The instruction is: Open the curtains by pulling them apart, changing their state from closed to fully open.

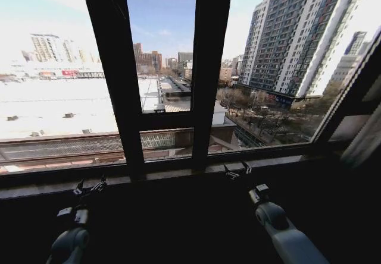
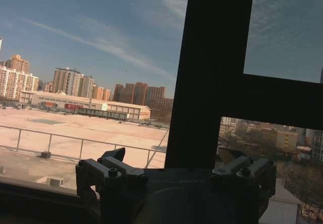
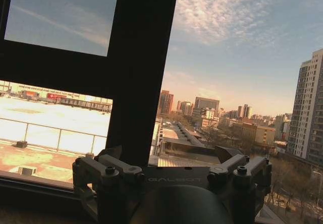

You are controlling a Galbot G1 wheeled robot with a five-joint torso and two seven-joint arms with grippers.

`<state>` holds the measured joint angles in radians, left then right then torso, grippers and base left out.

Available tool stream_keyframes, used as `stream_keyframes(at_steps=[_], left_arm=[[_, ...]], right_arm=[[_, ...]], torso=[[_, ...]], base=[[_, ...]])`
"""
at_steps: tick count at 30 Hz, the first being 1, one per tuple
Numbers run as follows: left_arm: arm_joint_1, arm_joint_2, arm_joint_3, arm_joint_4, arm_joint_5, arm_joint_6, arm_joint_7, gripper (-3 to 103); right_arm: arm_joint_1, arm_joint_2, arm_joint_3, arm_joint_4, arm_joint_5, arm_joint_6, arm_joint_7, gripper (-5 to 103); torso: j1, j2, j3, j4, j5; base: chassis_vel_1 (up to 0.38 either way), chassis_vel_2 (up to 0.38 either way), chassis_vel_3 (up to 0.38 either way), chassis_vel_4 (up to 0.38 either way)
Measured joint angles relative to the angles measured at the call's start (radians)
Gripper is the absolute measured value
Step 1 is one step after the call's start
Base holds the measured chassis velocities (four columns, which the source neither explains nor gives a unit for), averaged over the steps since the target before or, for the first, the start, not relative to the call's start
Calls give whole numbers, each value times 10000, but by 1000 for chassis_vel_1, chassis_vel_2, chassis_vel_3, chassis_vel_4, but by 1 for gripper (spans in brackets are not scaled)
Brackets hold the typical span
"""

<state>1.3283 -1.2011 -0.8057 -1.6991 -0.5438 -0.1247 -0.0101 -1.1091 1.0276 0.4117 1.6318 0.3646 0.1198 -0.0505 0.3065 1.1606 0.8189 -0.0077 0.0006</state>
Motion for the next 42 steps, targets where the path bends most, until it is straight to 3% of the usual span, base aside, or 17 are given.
stream_keyframes(at_steps=[5,10,15,21,31,42], left_arm=[[0,0,0,1,0,0,0,100],[0,0,0,0,0,-1,1,100],[0,-1,2,0,0,-1,10,100],[0,0,-3,1,0,-1,-6,100],[0,1,-5,1,0,-1,-8,100],[0,0,0,1,0,-1,-6,100]], right_arm=[[0,0,0,0,0,0,0,100],[0,0,0,0,0,0,0,100],[0,-1,2,-1,0,0,1,100],[0,3,-1,0,0,0,0,100],[0,1,-2,0,0,0,0,100],[1,1,-1,0,0,0,0,100]], torso=[[3,-1,2,2,-17],[3,-1,1,0,3],[3,-1,2,-2,-2],[3,-1,1,11,-20],[6,-1,2,-1,-1],[6,-1,2,4,-9]], base=[[-370,-380,372,374],[-312,-262,331,270],[-114,-158,133,134],[13,18,-11,-11],[35,-39,-25,37],[6,-34,-1,36]])
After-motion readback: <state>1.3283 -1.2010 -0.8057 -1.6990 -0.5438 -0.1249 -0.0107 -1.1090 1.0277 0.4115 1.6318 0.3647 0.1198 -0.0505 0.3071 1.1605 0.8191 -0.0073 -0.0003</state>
